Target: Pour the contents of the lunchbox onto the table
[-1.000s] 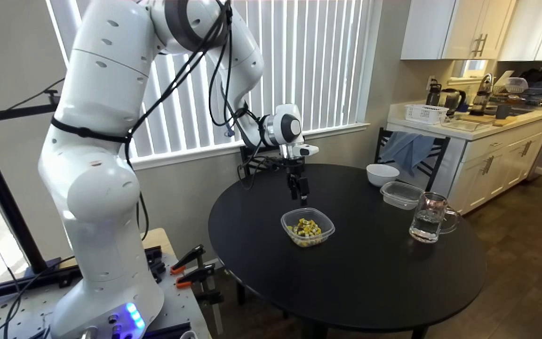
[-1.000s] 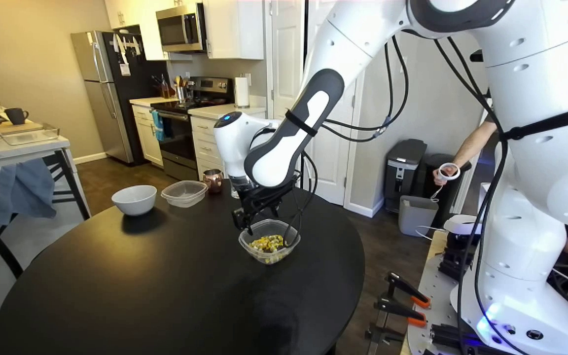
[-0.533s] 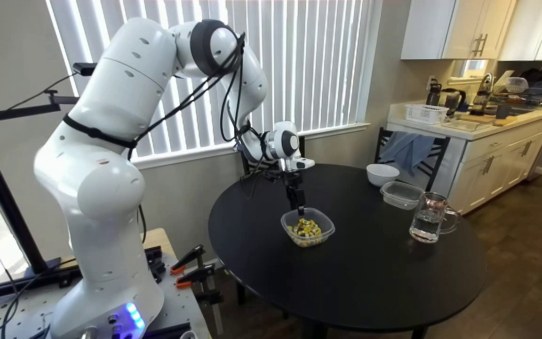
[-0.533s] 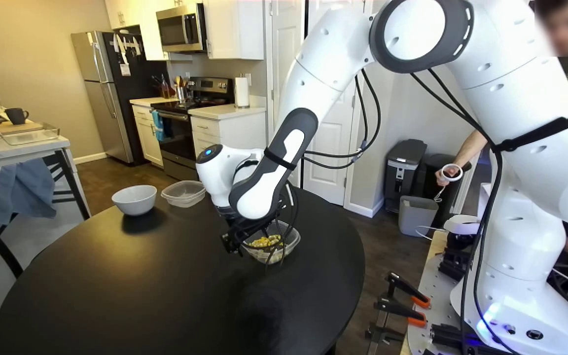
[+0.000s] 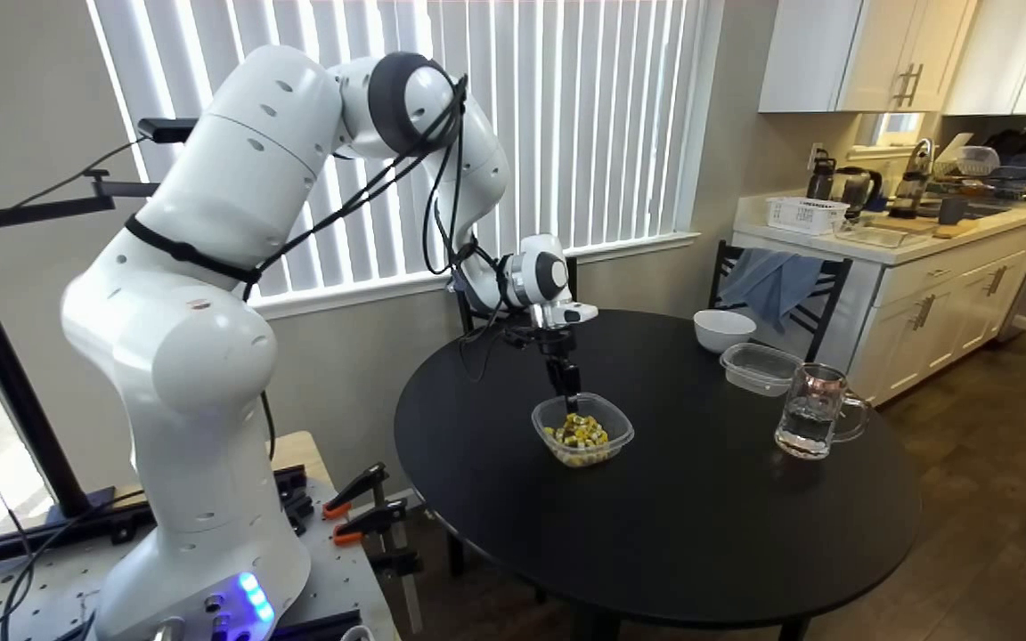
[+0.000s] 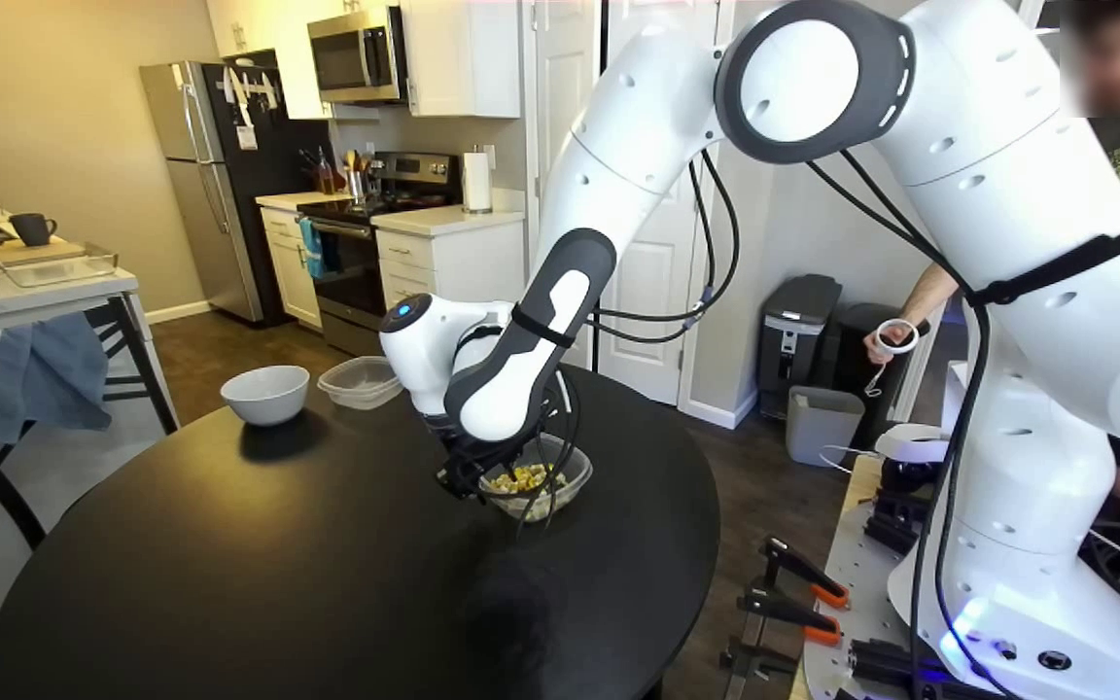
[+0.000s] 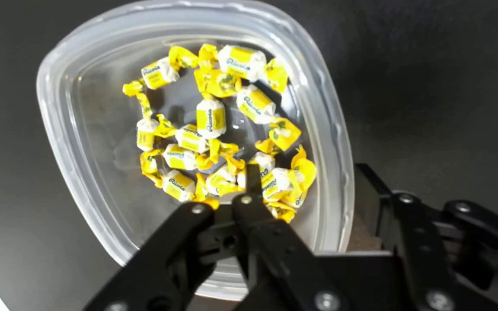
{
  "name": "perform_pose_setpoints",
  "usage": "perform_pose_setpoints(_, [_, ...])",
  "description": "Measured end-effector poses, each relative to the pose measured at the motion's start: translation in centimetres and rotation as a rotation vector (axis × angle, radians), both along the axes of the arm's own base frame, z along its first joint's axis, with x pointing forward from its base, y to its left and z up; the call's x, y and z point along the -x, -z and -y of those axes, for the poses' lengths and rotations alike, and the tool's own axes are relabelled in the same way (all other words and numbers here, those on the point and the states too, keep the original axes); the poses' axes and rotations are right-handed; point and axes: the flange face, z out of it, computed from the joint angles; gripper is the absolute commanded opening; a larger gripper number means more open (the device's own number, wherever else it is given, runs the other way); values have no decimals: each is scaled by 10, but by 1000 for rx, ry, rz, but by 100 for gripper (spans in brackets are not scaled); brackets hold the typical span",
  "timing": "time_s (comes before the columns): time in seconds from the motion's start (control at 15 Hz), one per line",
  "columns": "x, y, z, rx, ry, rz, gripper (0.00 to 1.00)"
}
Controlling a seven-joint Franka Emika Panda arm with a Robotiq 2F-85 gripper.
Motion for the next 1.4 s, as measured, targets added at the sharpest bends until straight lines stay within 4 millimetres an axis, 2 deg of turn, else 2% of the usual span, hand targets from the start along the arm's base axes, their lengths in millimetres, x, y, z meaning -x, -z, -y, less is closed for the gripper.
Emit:
perform_pose_setpoints(0.27, [1,0,-3,0,-4,0,3])
perform_pose_setpoints(0.33, [1,0,-4,1,-7,-1,1])
perform_pose_setpoints(0.67, [5,1,-9,12,-13,-15,2])
perform_pose_setpoints(0.8, [1,-7,-9,14,-9,-5,2])
perform_pose_setpoints(0.93, [-9,-27,-8,8,19,42,2])
perform_pose_setpoints(1.13, [-23,-84,-11,-2,93,181,2])
perform_pose_setpoints(1.27, [-27,-125,-20,-6,145,285,2])
perform_pose_setpoints(1.4, [-26,-155,-32,1,193,393,2])
